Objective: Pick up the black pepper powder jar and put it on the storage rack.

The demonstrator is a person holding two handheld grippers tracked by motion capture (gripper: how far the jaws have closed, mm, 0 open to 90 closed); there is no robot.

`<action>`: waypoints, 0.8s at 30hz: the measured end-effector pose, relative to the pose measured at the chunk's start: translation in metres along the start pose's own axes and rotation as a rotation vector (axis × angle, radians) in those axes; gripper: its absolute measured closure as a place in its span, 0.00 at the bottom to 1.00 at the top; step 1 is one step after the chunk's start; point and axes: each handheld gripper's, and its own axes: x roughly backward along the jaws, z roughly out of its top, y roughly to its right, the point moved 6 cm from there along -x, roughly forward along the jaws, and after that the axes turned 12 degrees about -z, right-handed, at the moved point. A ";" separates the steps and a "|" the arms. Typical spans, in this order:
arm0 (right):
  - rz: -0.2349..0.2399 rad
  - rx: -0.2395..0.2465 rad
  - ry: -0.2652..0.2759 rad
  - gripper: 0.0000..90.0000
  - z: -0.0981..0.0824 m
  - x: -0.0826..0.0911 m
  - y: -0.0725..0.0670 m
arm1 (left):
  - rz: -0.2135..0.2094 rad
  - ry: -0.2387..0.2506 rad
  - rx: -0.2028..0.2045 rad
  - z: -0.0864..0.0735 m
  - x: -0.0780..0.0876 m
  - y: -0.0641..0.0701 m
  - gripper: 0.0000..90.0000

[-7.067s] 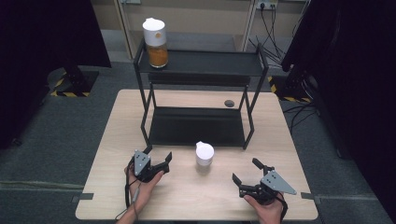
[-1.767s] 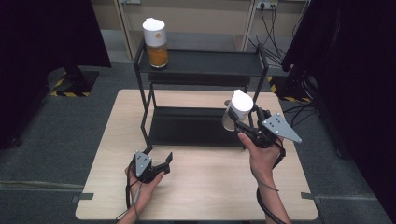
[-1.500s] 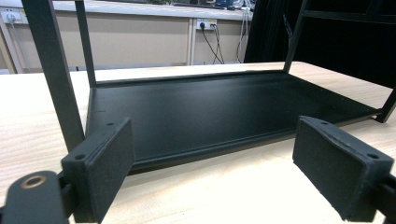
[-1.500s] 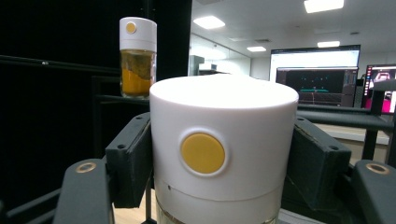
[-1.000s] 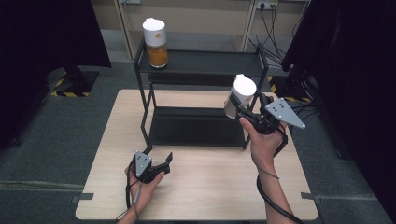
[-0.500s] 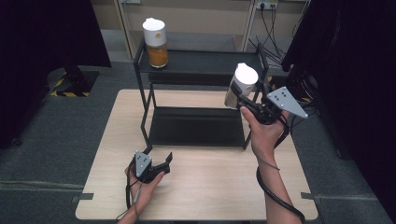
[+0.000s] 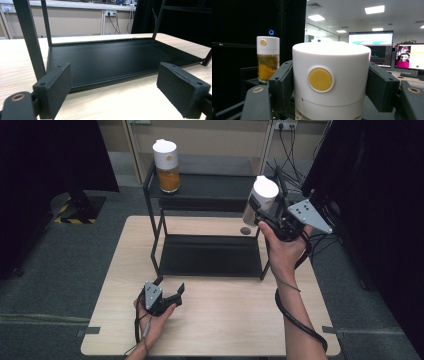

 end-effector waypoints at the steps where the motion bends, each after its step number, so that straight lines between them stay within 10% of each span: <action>1: -0.002 0.002 0.000 0.34 0.002 -0.002 0.000 | 0.000 0.000 0.000 0.000 0.000 0.000 0.14; 24: -0.028 -0.001 -0.003 0.34 0.018 -0.023 0.001 | 0.000 0.001 0.001 0.000 0.000 0.000 0.14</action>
